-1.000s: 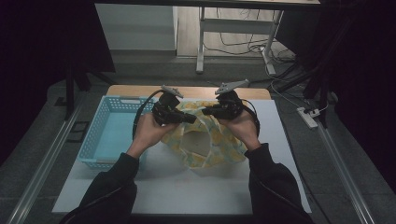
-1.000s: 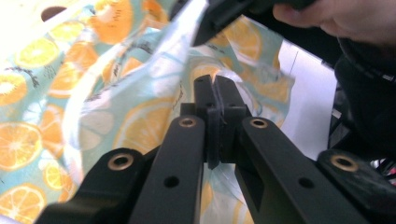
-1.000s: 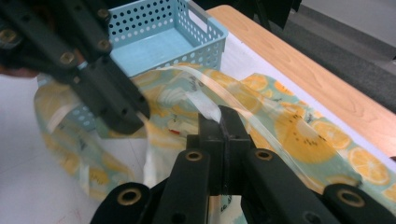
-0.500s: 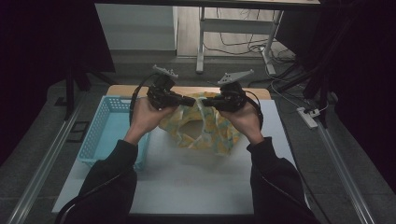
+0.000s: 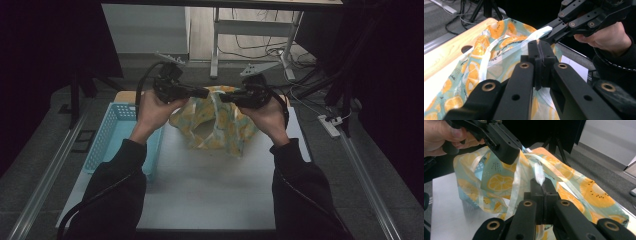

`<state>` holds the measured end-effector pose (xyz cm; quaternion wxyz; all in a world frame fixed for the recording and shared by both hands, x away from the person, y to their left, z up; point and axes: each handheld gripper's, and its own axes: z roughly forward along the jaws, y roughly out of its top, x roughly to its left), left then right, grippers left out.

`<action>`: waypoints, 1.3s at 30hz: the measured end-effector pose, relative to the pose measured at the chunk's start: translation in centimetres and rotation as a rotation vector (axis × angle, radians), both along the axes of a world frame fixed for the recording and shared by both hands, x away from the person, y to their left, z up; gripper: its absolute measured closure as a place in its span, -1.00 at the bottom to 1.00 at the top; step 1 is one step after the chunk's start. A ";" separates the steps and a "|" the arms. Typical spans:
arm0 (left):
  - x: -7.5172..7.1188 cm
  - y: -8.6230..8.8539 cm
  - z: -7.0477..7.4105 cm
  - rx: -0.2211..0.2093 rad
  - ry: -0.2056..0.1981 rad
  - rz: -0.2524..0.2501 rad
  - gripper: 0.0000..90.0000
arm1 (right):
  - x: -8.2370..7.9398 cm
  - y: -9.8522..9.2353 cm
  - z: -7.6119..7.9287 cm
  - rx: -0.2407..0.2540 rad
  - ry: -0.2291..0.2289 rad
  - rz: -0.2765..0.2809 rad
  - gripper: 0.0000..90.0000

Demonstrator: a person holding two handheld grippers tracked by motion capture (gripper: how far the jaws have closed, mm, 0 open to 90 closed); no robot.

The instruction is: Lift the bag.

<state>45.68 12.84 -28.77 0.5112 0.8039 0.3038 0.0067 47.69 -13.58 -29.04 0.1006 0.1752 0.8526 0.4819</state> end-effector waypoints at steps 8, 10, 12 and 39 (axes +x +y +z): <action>-0.1 0.7 1.6 -0.033 -0.026 0.019 1.00 | -0.4 -0.1 1.7 0.015 -0.019 0.003 0.99; -0.2 0.9 2.0 -0.042 -0.031 0.023 1.00 | -0.5 0.0 2.1 0.018 -0.025 0.004 0.99; -0.2 0.9 2.3 -0.045 -0.035 0.026 1.00 | -0.5 0.0 2.4 0.020 -0.028 0.003 0.99; 0.9 1.5 3.9 -0.081 -0.085 0.119 0.99 | -0.6 0.2 4.4 -0.005 -0.085 -0.036 0.99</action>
